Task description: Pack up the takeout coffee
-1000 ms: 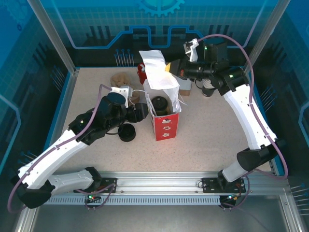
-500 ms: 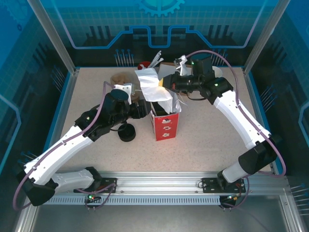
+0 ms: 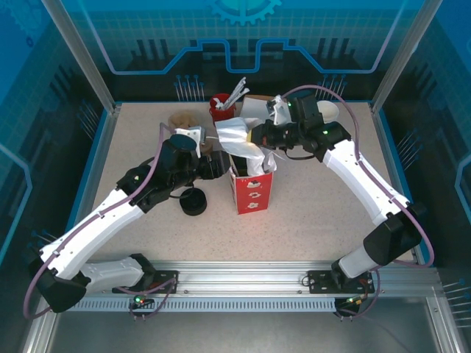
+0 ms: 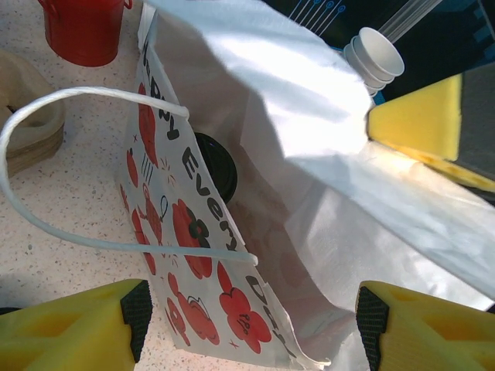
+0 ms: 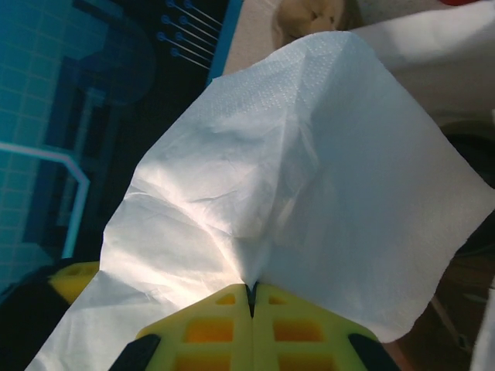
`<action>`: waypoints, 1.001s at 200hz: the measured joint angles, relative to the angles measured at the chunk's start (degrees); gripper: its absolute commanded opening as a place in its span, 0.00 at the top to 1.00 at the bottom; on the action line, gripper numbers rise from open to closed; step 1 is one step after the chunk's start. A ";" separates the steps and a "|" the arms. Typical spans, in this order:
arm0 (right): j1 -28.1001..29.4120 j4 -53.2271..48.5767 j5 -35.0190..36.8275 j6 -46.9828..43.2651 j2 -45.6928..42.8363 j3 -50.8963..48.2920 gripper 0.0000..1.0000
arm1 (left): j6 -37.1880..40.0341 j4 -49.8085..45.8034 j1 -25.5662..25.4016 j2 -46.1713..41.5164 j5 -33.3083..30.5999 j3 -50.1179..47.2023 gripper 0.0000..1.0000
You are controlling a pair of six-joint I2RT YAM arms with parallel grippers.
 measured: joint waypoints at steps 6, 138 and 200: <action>0.02 -0.55 0.83 -0.46 0.00 -0.13 1.00 | -0.02 0.00 0.11 0.02 0.20 0.00 0.28; 5.97 -10.88 18.36 -10.23 1.18 1.29 1.00 | -0.26 0.20 0.68 1.05 1.51 -0.74 0.28; 8.52 -12.76 24.28 -14.29 3.48 2.23 1.00 | -0.50 0.20 0.72 0.98 1.68 -1.44 0.28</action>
